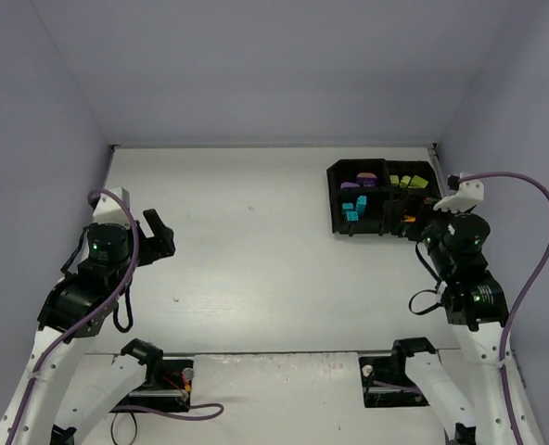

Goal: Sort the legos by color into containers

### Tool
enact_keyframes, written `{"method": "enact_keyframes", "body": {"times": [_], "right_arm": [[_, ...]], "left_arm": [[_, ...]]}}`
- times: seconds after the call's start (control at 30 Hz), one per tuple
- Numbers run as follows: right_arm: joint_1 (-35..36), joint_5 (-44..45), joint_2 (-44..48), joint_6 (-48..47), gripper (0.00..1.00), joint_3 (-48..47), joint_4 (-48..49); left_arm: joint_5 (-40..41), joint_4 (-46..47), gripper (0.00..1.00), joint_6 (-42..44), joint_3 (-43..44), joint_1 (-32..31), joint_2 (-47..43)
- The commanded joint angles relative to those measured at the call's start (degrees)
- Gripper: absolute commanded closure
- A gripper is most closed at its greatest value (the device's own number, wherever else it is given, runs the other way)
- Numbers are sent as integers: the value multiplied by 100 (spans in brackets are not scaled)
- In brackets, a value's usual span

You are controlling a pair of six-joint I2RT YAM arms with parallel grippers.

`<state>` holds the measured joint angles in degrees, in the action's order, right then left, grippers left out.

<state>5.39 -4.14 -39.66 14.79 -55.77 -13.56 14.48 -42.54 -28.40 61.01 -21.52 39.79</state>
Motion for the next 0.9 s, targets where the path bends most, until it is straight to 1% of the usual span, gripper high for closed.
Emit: {"method": "enact_keyframes", "body": {"times": [0.0, 0.2, 0.43, 0.57, 0.67, 0.87], "right_arm": [[321, 677, 177, -28, 0, 83, 144], [674, 1134, 327, -20, 0, 198, 91], [920, 1346, 397, -99, 0, 163, 38], [938, 1162, 477, -90, 0, 136, -23], [938, 1074, 582, -55, 0, 145, -76], [990, 951, 696, 7, 0, 224, -120]], "left_arm": [[81, 379, 21, -148, 7, 51, 169], [151, 343, 21, -315, -230, 51, 301], [231, 63, 21, -332, -81, 51, 415], [222, -78, 21, -341, -37, 51, 372], [388, -333, 21, -341, 147, 51, 363], [266, -667, 21, -472, 367, 42, 266]]}}
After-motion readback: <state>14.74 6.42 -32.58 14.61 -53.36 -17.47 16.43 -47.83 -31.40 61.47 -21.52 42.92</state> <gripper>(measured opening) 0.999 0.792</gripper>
